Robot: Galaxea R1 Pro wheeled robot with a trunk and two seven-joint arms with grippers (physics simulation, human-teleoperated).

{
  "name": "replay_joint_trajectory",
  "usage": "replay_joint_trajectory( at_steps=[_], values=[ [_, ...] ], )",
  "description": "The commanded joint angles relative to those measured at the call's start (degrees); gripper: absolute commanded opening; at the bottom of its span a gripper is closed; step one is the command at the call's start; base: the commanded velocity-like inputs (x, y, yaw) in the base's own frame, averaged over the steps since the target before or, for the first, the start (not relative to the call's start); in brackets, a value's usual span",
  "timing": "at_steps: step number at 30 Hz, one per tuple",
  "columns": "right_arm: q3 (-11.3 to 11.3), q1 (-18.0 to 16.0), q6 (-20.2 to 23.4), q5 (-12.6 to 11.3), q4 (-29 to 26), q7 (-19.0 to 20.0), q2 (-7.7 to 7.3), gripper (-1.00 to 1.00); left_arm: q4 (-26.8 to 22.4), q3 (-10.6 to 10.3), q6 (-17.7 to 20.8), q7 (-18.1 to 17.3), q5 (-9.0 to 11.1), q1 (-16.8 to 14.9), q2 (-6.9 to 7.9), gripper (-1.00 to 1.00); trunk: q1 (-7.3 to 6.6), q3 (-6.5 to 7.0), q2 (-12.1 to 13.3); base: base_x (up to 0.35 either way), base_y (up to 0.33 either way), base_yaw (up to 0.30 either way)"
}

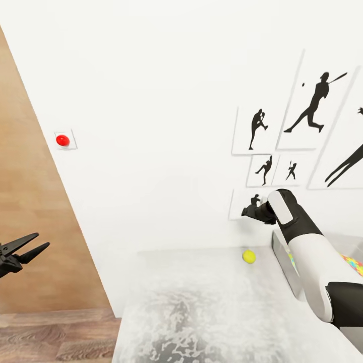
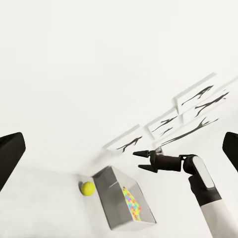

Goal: Put all the toys in the child's room - the three board games (two on the bed and one on the table), the two jigsaw puzzles on the table, and the tennis ball on the table - inside the toy box on the table in the child's room.

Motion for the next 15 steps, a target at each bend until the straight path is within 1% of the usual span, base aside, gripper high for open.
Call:
replay_joint_trajectory(
  at_steps=[1, 9, 11, 13, 14, 15],
  values=[
    [0.1, -0.1, 0.1, -0.6, 0.0, -0.5, -0.03, 1.00, 0.0, 0.0, 0.2, -0.2, 0.0, -0.1, 0.01, 1.00, 0.04, -0.20, -0.1, 0.001, -0.001, -0.045],
    [0.1, -0.1, 0.1, -0.6, 0.0, -0.5, -0.03, 1.00, -0.6, 0.1, 0.3, -0.9, 0.1, 0.0, 0.11, 1.00, 0.04, -0.88, -0.1, 0.000, 0.000, -0.113],
    [0.1, -0.1, 0.1, -0.6, 0.0, -0.6, -0.01, 1.00, -1.2, 0.1, 0.4, -2.1, 0.1, 0.1, 0.13, 1.00, 0.04, -1.05, -0.1, 0.000, 0.000, -0.134],
    [0.1, -0.1, 0.1, -0.6, 0.0, -0.6, 0.00, 1.00, -2.8, 0.1, 0.4, -5.1, 0.1, 0.8, 0.16, 1.00, 0.04, -1.23, -0.1, 0.000, 0.000, -0.136],
    [0.1, -0.1, 0.1, -0.6, 0.0, -0.6, 0.01, 1.00, -3.4, 0.1, 0.4, -6.0, 0.1, 1.2, 0.18, 1.00, 0.04, -1.32, -0.1, 0.000, 0.000, -0.137],
    [0.1, -0.1, 0.1, -0.6, 0.0, -0.6, 0.01, 1.00, -4.7, 0.1, 0.5, -7.8, 0.1, 2.0, 0.27, 1.00, 0.04, -1.41, -0.1, 0.000, 0.000, -0.138]
  ],
)
